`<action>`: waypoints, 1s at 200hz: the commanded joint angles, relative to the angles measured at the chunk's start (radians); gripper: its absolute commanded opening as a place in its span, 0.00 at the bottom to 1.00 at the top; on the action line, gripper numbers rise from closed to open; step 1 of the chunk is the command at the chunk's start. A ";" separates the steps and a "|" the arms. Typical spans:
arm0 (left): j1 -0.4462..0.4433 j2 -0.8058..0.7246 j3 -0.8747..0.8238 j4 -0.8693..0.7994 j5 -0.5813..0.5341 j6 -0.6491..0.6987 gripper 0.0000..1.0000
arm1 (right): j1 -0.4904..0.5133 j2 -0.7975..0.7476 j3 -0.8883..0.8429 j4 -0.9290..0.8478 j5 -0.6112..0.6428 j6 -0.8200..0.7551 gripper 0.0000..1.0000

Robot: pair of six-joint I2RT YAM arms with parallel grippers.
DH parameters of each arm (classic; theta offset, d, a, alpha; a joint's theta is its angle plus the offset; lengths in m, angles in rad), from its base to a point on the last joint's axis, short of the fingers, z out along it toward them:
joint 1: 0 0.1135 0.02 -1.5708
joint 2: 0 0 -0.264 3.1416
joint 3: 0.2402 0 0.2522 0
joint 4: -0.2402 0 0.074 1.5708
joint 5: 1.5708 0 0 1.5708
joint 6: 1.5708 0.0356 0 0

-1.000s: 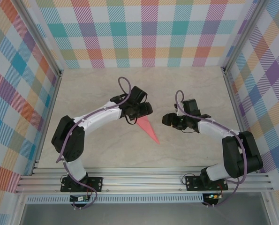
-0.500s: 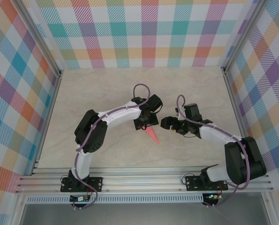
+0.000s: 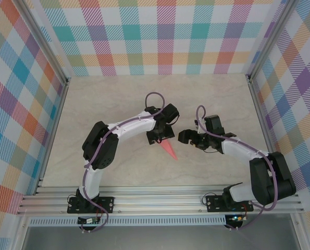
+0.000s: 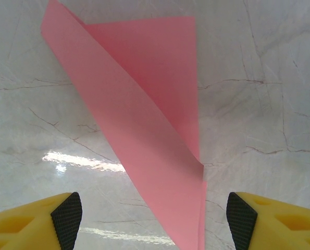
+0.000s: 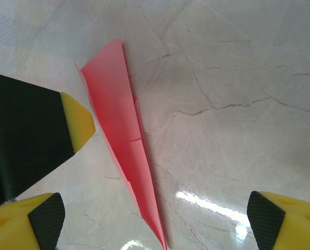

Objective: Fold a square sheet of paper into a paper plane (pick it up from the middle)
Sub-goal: Move a paper plane to the center of the table.

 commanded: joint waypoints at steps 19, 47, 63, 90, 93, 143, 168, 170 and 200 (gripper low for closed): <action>0.022 0.010 -0.009 0.006 0.025 -0.013 0.75 | -0.002 0.024 -0.006 0.021 -0.040 0.004 0.92; 0.037 0.030 -0.011 0.014 0.051 -0.013 0.74 | -0.003 0.037 0.002 0.025 -0.049 0.004 0.91; 0.042 0.036 -0.015 0.032 0.066 -0.017 0.74 | -0.003 0.047 0.008 0.025 -0.058 0.002 0.91; 0.053 0.066 0.002 0.035 0.099 -0.003 0.75 | -0.002 0.066 0.013 0.032 -0.068 0.008 0.90; 0.053 0.068 0.004 0.034 0.099 -0.002 0.75 | -0.002 0.066 0.013 0.033 -0.070 0.008 0.90; 0.059 0.030 -0.030 0.029 0.081 0.005 0.64 | 0.000 0.104 0.025 0.059 -0.134 0.006 0.89; 0.059 -0.057 -0.113 0.093 0.067 0.003 0.59 | 0.010 0.145 0.056 0.051 -0.183 -0.020 0.86; 0.058 -0.066 -0.123 0.102 0.065 0.002 0.58 | 0.010 0.150 0.060 0.050 -0.185 -0.022 0.86; 0.060 -0.156 -0.227 0.162 0.038 0.000 0.45 | 0.029 0.199 0.100 0.030 -0.201 -0.050 0.83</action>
